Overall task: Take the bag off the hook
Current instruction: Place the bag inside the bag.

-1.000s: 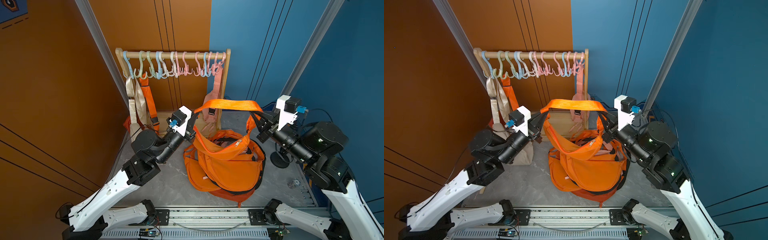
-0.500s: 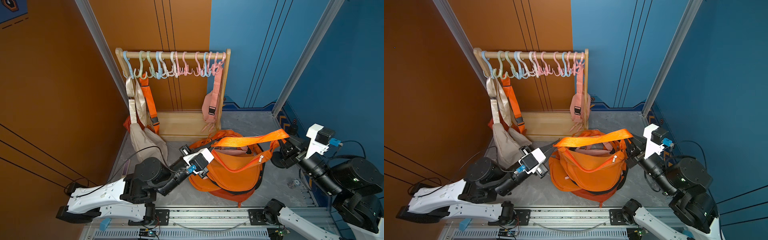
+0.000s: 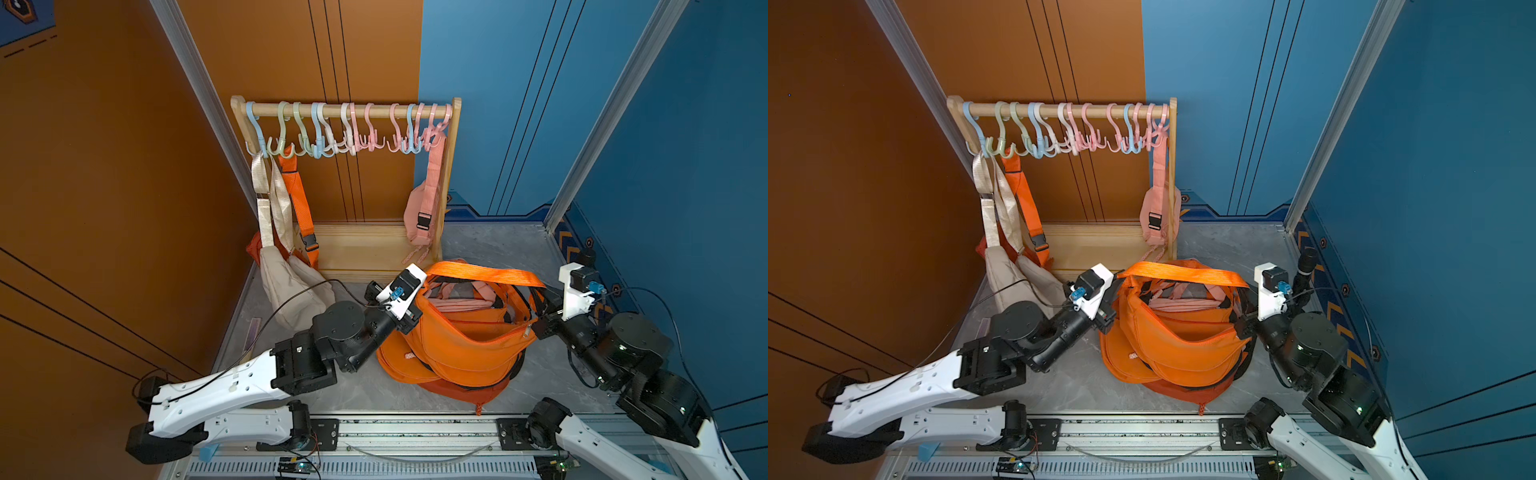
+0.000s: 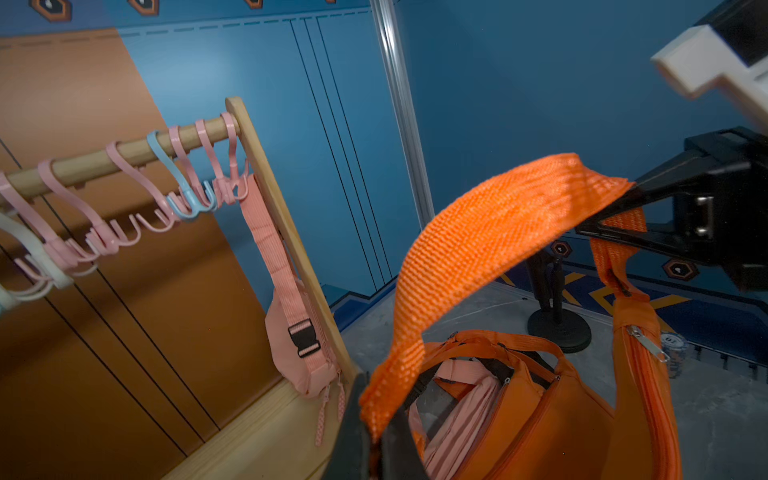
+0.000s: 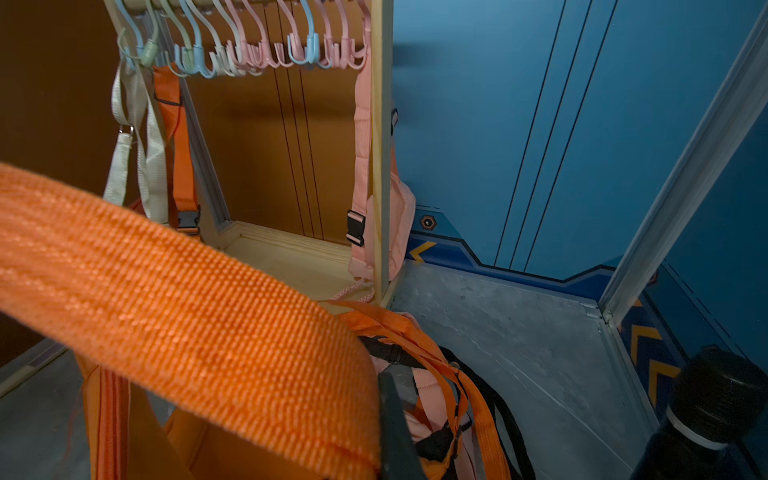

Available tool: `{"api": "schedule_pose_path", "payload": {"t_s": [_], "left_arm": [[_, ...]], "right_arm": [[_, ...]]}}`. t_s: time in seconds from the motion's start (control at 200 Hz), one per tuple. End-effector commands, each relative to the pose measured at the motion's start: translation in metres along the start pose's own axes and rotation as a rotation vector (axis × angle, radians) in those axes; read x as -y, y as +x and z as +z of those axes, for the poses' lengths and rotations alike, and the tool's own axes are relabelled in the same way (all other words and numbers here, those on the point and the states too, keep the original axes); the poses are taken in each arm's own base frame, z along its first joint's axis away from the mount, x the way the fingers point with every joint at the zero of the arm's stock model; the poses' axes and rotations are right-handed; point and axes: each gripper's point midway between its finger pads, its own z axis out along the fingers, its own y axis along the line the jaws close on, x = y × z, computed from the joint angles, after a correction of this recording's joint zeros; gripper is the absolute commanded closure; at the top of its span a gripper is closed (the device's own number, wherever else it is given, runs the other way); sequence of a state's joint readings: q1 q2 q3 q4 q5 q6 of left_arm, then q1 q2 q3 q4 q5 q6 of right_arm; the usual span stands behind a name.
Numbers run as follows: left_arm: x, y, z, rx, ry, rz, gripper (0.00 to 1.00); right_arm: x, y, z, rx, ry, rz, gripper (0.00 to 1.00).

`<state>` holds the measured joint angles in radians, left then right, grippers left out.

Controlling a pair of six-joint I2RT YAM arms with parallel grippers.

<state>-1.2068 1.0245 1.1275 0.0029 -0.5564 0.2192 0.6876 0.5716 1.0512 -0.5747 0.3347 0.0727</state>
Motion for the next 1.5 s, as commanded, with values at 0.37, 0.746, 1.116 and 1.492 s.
{"api": "schedule_pose_path", "payload": {"t_s": [0.37, 0.746, 1.116, 1.492], "left_arm": [[-0.008, 0.103, 0.074, -0.214, 0.015, -0.227, 1.00], [-0.025, 0.162, 0.110, -0.322, -0.023, -0.286, 1.00], [-0.031, 0.209, 0.139, -0.393, -0.055, -0.321, 0.87], [-0.043, 0.247, 0.161, -0.459, -0.078, -0.349, 0.46]], "right_arm": [[0.035, 0.061, 0.086, -0.168, 0.234, 0.114, 1.00], [0.070, 0.140, 0.135, -0.284, 0.286, 0.372, 1.00], [0.091, 0.175, 0.153, -0.333, 0.354, 0.417, 0.79], [0.105, 0.195, 0.175, -0.382, 0.384, 0.444, 0.17]]}}
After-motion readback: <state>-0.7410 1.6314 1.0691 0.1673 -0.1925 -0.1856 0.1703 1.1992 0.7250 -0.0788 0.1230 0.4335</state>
